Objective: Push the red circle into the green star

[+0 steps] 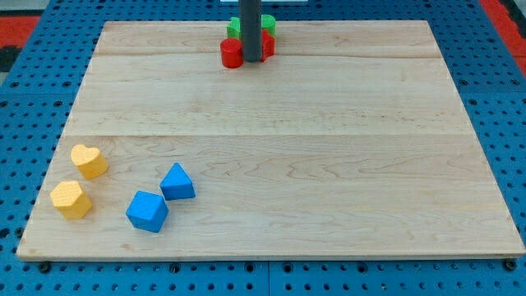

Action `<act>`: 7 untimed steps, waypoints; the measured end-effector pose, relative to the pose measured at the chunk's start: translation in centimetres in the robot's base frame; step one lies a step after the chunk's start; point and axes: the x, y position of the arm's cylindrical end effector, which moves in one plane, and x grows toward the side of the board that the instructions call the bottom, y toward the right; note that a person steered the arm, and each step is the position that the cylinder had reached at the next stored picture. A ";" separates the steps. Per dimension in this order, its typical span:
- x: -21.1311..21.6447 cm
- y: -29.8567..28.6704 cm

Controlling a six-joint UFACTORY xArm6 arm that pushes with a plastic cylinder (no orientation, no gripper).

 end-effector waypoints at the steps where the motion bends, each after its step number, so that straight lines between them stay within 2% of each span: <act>1: 0.8 0.0; 2: 3.4 -1.5; 4: 3.8 -5.4; 5: 2.7 -6.3; 7: -0.1 -3.3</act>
